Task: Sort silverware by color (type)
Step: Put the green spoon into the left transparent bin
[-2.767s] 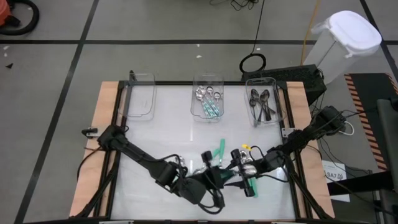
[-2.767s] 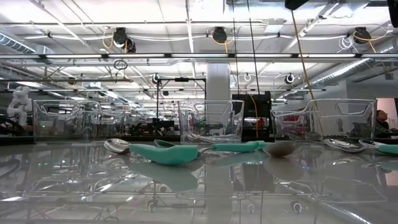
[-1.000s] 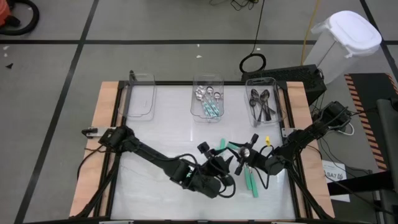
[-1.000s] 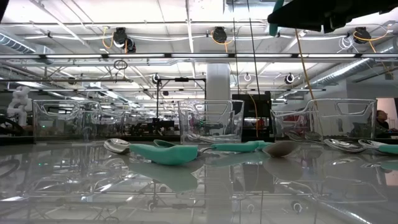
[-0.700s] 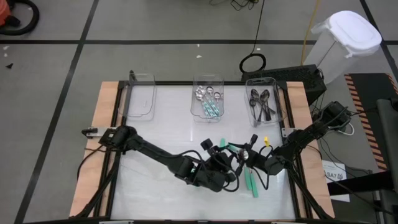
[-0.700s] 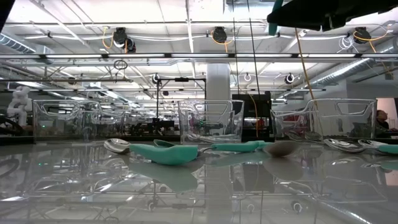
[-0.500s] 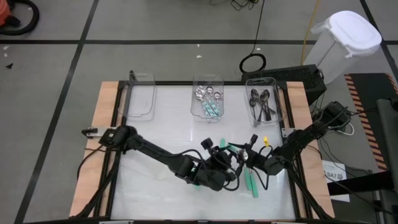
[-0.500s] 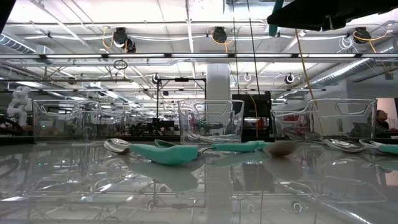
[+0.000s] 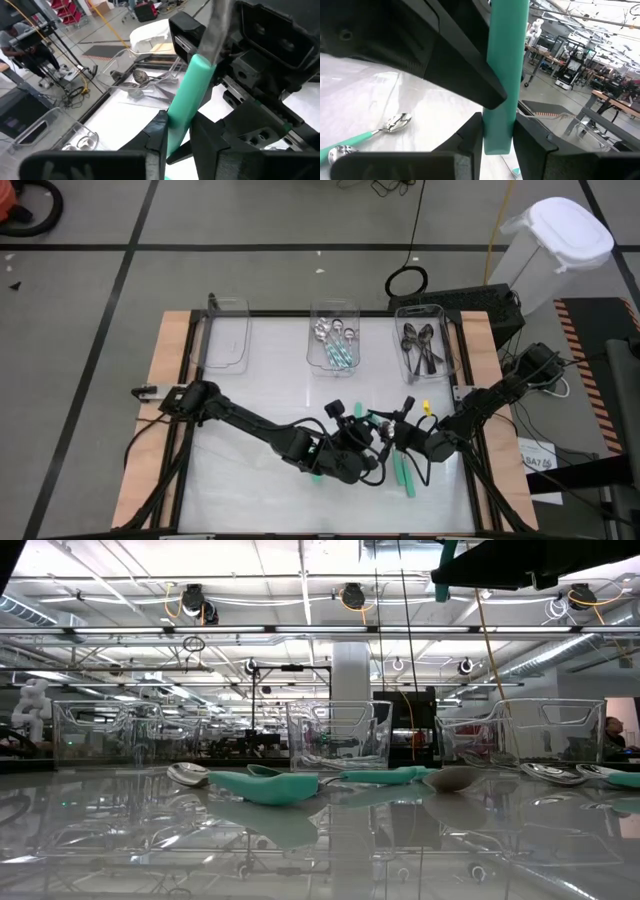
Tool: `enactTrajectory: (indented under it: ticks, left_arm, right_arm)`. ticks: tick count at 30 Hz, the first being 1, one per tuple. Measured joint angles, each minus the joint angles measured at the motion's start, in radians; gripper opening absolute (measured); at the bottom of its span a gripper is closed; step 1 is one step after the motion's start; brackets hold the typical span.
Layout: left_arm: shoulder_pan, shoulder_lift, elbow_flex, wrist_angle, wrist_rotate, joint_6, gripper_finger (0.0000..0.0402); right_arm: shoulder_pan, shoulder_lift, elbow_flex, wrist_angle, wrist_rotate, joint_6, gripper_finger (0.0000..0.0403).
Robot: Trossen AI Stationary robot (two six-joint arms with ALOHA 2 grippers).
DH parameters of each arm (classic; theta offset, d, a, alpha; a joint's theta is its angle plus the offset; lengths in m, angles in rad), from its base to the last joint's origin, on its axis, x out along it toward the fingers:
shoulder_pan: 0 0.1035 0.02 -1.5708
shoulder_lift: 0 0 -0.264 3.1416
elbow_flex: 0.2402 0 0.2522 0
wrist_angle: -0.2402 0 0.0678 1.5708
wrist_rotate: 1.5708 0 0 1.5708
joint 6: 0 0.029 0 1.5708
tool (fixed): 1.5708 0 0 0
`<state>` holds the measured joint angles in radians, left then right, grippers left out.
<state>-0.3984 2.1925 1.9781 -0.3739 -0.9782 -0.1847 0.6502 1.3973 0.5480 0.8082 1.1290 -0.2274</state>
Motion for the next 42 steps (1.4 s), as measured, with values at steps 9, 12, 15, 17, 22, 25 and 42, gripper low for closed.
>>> enactTrajectory:
  ticks: [9, 12, 15, 17, 22, 25, 42]
  left_arm:
    - [0.001, -0.002, 0.000, -0.022, -0.021, -0.012, 0.0039]
    - [0.002, -0.002, 0.000, -0.021, 0.004, -0.017, 0.0018]
    - [0.003, 0.000, 0.000, -0.024, 0.010, -0.016, 0.0017]
    - [0.001, 0.000, 0.000, -0.024, 0.010, -0.017, 0.0016]
    - [0.002, 0.000, 0.000, -0.026, 0.015, -0.015, 0.0015]
    - [0.002, 0.000, 0.000, -0.029, 0.014, -0.008, 0.0013]
    - [0.020, -0.032, -0.001, -0.235, 0.141, -0.154, 0.0002]
  right_arm:
    - [0.000, 0.000, 0.000, 0.000, 0.016, -0.036, 0.0094]
    - [0.000, 0.000, 0.000, 0.001, 0.028, -0.036, 0.0114]
    - [0.000, -0.001, 0.001, 0.002, 0.034, -0.035, 0.0138]
    - [0.000, -0.001, 0.001, -0.002, 0.038, -0.030, 0.0153]
    - [0.000, -0.001, 0.001, -0.026, 0.046, -0.031, 0.0179]
    - [0.001, -0.001, 0.001, -0.060, 0.050, -0.024, 0.0187]
    - [0.000, -0.001, 0.001, -0.250, 0.053, 0.077, 0.0075]
